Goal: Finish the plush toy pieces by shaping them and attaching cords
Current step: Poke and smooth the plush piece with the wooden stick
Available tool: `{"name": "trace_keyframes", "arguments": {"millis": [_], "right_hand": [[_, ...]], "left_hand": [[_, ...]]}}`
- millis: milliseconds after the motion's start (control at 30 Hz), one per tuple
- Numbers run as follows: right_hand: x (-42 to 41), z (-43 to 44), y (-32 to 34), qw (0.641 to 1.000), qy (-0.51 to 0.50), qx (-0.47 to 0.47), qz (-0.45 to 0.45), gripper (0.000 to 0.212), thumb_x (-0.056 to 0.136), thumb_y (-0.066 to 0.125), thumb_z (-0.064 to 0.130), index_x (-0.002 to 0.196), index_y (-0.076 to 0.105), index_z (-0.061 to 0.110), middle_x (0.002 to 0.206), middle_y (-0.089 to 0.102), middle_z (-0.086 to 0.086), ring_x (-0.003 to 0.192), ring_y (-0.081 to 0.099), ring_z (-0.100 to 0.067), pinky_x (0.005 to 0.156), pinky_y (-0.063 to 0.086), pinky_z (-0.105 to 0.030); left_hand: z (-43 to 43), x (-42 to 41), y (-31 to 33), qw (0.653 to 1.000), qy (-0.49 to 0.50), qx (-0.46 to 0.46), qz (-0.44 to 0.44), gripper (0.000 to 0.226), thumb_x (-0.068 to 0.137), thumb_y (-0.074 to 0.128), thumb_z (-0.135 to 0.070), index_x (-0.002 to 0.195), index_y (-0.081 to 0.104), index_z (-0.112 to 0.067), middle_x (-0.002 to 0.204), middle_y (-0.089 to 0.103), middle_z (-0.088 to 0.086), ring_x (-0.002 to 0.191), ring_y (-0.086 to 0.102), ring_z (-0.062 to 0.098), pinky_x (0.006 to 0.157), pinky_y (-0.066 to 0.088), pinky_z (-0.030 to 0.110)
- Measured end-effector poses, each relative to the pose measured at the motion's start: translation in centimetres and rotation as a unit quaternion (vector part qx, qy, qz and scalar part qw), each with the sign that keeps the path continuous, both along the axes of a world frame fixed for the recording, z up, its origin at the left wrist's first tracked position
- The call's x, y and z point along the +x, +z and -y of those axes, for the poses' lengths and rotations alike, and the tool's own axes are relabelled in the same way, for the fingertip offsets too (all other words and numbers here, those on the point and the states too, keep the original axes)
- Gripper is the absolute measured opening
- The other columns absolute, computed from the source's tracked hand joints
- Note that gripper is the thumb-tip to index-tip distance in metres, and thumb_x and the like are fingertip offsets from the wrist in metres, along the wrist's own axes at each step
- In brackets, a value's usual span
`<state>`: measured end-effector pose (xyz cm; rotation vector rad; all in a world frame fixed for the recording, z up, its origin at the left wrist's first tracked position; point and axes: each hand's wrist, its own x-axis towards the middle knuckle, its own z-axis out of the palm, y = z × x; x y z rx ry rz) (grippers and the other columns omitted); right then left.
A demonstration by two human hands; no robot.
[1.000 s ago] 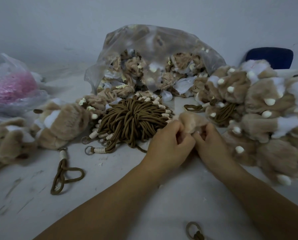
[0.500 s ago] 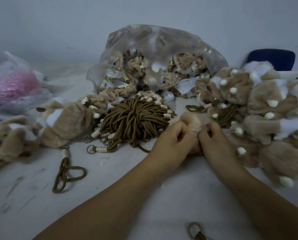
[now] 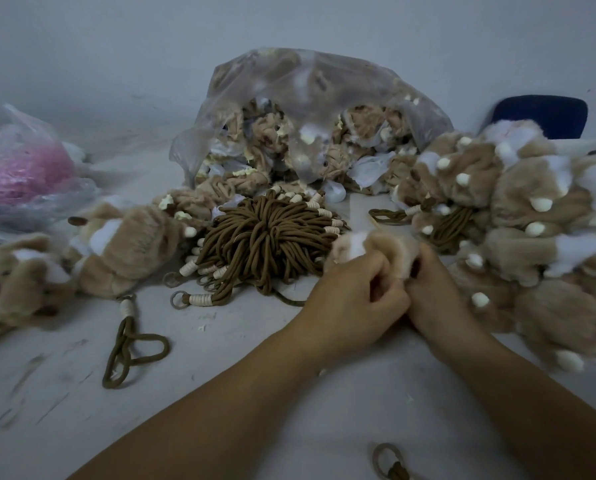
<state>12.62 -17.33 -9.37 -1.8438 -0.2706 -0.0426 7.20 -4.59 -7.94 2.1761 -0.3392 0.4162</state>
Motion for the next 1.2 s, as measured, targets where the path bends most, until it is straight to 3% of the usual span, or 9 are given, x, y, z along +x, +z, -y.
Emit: {"name": "trace_keyframes", "arguments": {"millis": [100, 300, 433, 533, 700, 833, 933, 1033, 1200], "right_hand": [[0.1, -0.1, 0.2, 1.0, 0.01, -0.004, -0.001, 0.027, 0.082, 0.066, 0.025, 0.106, 0.052, 0.022, 0.092, 0.068, -0.005, 0.086, 0.067, -0.024, 0.076, 0.057, -0.05], [-0.1, -0.4, 0.0, 0.988, -0.06, 0.135, 0.056, 0.014, 0.089, 0.045, 0.037, 0.084, 0.058, 0.04, 0.064, 0.064, 0.013, 0.056, 0.057, -0.003, 0.045, 0.047, -0.022], [1.1, 0.2, 0.5, 0.963, -0.123, 0.235, -0.05, 0.025, 0.097, 0.042, 0.018, 0.107, 0.066, 0.018, 0.081, 0.071, 0.001, 0.073, 0.068, -0.016, 0.069, 0.055, -0.034], [0.3, -0.1, 0.6, 0.975, -0.082, 0.201, 0.045, 0.025, 0.097, 0.043, 0.026, 0.104, 0.066, 0.032, 0.099, 0.072, 0.001, 0.096, 0.068, -0.015, 0.082, 0.056, -0.034], [0.4, -0.6, 0.5, 0.972, -0.067, 0.224, -0.031, 0.024, 0.098, 0.044, 0.019, 0.106, 0.063, 0.032, 0.084, 0.071, 0.0, 0.077, 0.068, -0.02, 0.077, 0.053, -0.041], [0.4, -0.5, 0.5, 0.969, -0.062, 0.236, -0.038, 0.022, 0.101, 0.041, 0.021, 0.104, 0.06, 0.033, 0.084, 0.067, 0.0, 0.072, 0.067, -0.012, 0.062, 0.053, -0.027], [0.4, -0.4, -0.1, 0.989, -0.068, 0.128, 0.005, 0.019, 0.099, 0.044, 0.028, 0.088, 0.057, 0.035, 0.093, 0.069, -0.007, 0.091, 0.067, -0.026, 0.077, 0.056, -0.046], [0.1, -0.8, -0.1, 0.994, -0.074, 0.075, 0.022, 0.018, 0.097, 0.043, 0.026, 0.086, 0.054, 0.035, 0.091, 0.068, -0.005, 0.09, 0.066, -0.026, 0.081, 0.055, -0.051], [-0.1, -0.6, 0.1, 0.992, 0.045, 0.114, -0.043, 0.013, 0.098, 0.049, 0.027, 0.089, 0.058, 0.027, 0.058, 0.059, 0.004, 0.046, 0.051, -0.009, 0.041, 0.042, -0.024]], "left_hand": [[-0.3, 0.3, 0.2, 0.995, 0.013, -0.093, -0.019, 0.022, 0.084, 0.056, -0.035, 0.066, 0.048, -0.027, 0.058, 0.053, -0.017, 0.054, 0.046, 0.0, 0.051, 0.04, 0.019], [-2.2, 1.5, 0.7, 0.965, 0.036, -0.258, 0.02, 0.01, 0.089, 0.053, -0.04, 0.083, 0.059, -0.035, 0.079, 0.063, -0.017, 0.074, 0.058, 0.001, 0.066, 0.049, 0.018], [-2.4, 2.0, -0.9, 0.979, 0.069, -0.191, -0.022, 0.027, 0.096, 0.053, -0.043, 0.12, 0.057, -0.031, 0.122, 0.059, -0.009, 0.113, 0.055, 0.004, 0.098, 0.047, 0.03], [-2.4, 1.8, -1.3, 0.982, 0.025, -0.171, -0.082, 0.05, 0.084, 0.053, -0.064, 0.131, 0.046, -0.05, 0.137, 0.051, -0.014, 0.122, 0.051, -0.002, 0.1, 0.047, 0.025], [-2.1, 2.0, -1.2, 0.972, -0.046, -0.198, -0.12, 0.09, 0.07, 0.074, -0.059, 0.147, 0.036, -0.034, 0.145, 0.047, -0.005, 0.131, 0.05, 0.012, 0.107, 0.045, 0.041], [-1.9, 1.9, -1.5, 0.978, -0.027, -0.171, -0.118, 0.055, 0.078, 0.07, -0.05, 0.128, 0.057, -0.031, 0.119, 0.068, -0.006, 0.111, 0.064, 0.011, 0.097, 0.052, 0.044], [-2.3, 2.2, -1.8, 0.967, 0.05, -0.231, -0.097, 0.015, 0.09, 0.066, -0.042, 0.104, 0.066, -0.039, 0.099, 0.074, -0.013, 0.091, 0.069, 0.002, 0.083, 0.057, 0.03], [-2.7, 2.2, -1.3, 0.932, 0.066, -0.34, -0.104, 0.01, 0.086, 0.068, -0.04, 0.09, 0.071, -0.031, 0.087, 0.076, -0.009, 0.079, 0.072, 0.005, 0.066, 0.056, 0.023], [-3.2, 2.0, -0.9, 0.911, 0.017, -0.399, -0.1, 0.01, 0.084, 0.068, -0.038, 0.084, 0.076, -0.043, 0.091, 0.077, -0.009, 0.084, 0.073, 0.006, 0.065, 0.055, 0.018]]}}
